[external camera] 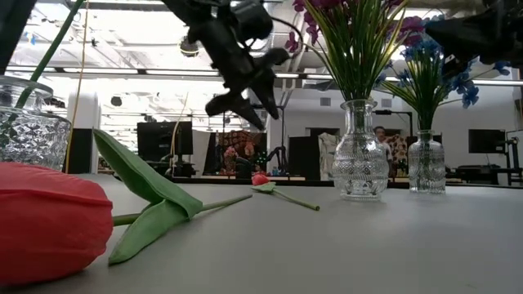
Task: Sort flowers into vase by color
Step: Put the top pink tulip into the bottom transparent vase
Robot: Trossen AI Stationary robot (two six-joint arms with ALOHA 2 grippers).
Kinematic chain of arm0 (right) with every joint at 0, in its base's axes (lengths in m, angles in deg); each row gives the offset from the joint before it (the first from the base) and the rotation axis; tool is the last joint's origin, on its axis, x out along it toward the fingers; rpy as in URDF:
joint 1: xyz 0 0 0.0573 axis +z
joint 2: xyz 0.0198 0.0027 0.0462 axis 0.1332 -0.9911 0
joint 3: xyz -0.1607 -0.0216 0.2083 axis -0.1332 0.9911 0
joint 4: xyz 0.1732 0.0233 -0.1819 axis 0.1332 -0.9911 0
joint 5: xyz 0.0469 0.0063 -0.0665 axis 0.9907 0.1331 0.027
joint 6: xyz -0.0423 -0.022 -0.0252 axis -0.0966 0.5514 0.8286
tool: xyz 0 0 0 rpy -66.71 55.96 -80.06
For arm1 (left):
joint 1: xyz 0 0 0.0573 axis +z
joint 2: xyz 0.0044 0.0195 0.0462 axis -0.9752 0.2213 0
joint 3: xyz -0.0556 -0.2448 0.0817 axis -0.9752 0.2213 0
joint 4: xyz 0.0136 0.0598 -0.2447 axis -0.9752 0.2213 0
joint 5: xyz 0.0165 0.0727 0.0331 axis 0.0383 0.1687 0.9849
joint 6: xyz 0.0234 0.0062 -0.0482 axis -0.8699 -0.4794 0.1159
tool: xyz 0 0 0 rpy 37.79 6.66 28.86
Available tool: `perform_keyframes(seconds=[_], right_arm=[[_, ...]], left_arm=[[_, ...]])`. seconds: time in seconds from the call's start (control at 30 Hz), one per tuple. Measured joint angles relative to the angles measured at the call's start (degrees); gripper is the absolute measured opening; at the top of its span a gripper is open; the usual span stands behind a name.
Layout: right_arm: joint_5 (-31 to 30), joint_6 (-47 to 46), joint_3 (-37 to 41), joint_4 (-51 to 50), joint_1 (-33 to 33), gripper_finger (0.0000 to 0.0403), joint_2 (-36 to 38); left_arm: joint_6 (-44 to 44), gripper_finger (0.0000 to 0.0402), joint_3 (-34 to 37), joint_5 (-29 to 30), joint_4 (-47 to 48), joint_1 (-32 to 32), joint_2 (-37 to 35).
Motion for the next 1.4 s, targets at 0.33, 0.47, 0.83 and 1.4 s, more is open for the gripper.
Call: perform_keyframes(seconds=[0.33, 0.47, 0.83, 1.4], right_arm=[[0.7, 0.0, 0.0, -2.4, 0.0, 0.0027, 0.0], [0.7, 0.0, 0.0, -2.4, 0.0, 0.0027, 0.0], [0.8, -0.1, 0.0, -2.6, 0.0, 0.0027, 0.0], [0.8, -0.2, 0.0, -2.7, 0.0, 0.0027, 0.0]], left_arm=[[7.9, 0.0162, -0.3, -1.4, 0.5, 0.3, 7.2], [8.9, 0.0162, -0.3, -1.3, 0.6, 0.3, 9.6], [11.3, 0.0162, -0.3, -1.2, -4.4, 0.7, 15.4], [9.0, 0.0079, -0.4, 2.3, -3.5, 1.7, 16.0]])
